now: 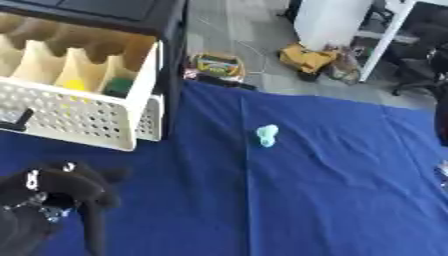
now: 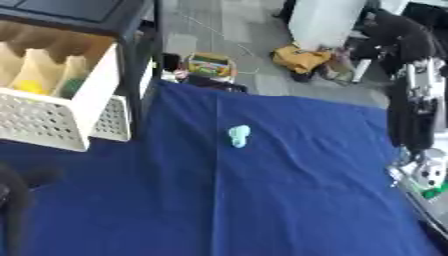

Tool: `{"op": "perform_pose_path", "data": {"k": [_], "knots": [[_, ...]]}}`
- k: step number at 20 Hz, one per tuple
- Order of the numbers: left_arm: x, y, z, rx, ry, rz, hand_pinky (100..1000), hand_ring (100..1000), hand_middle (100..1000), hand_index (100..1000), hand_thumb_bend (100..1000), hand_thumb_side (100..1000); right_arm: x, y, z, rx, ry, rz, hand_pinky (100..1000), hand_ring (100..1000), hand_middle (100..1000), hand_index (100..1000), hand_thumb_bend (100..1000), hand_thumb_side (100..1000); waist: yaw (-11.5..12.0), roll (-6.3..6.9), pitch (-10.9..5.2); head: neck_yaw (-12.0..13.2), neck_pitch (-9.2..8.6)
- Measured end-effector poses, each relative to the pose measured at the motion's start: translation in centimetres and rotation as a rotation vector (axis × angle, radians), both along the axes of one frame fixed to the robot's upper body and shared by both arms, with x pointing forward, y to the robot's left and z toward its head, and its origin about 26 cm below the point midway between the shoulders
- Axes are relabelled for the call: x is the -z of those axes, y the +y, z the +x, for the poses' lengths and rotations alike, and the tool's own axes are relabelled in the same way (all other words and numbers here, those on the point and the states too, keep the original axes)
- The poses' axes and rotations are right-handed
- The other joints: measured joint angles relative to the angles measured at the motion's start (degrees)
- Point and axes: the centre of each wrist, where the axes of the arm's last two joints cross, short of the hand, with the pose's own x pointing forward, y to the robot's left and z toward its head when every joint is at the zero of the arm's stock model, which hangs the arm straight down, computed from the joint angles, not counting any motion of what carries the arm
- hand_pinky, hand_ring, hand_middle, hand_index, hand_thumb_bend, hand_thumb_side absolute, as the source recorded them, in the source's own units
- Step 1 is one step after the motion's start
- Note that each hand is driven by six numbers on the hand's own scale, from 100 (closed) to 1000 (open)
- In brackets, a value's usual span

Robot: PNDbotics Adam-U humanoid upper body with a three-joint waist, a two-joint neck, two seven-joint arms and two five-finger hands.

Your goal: Pick up objects from table and place into drawer.

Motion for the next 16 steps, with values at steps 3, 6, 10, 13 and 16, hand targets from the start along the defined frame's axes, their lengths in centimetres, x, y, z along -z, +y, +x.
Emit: {"op": "perform_pose_path", "data": {"k": [3, 6, 10, 13, 16], "knots": [[-0.1, 0.5, 0.1, -0.021, -0.020, -0.029, 934, 432, 631, 777, 100, 754, 1.8, 0.1, -0.1, -0.005, 0.008, -0.004, 648, 777, 570, 843, 102, 978, -0.7, 1.30, 0.00, 1.0, 0.33], [-0.1, 1.0, 0.3, -0.045, -0.043, -0.059, 926, 431, 632, 780, 100, 735, 3.3, 0.4, -0.1, -0.017, 0.008, -0.008, 651, 781, 584, 854, 100, 989, -1.0, 2.28, 0.01, 2.2, 0.70], [-0.1, 1.7, 0.4, -0.074, -0.083, -0.097, 911, 431, 631, 783, 100, 700, 4.8, 0.9, -0.1, -0.041, -0.007, -0.001, 654, 783, 592, 860, 100, 1000, -1.5, 3.89, 0.32, 3.3, 0.70], [-0.1, 2.3, 0.5, -0.091, -0.116, -0.125, 899, 431, 631, 784, 100, 677, 5.6, 1.3, -0.1, -0.053, -0.015, 0.010, 669, 792, 598, 869, 100, 1000, -1.9, 4.94, 0.39, 4.0, 0.68], [-0.1, 2.9, 0.6, -0.109, -0.150, -0.148, 894, 430, 631, 786, 100, 666, 6.5, 1.5, -0.2, -0.049, 0.002, 0.004, 681, 798, 599, 870, 100, 1000, -2.2, 5.67, 0.61, 4.5, 0.64]]}}
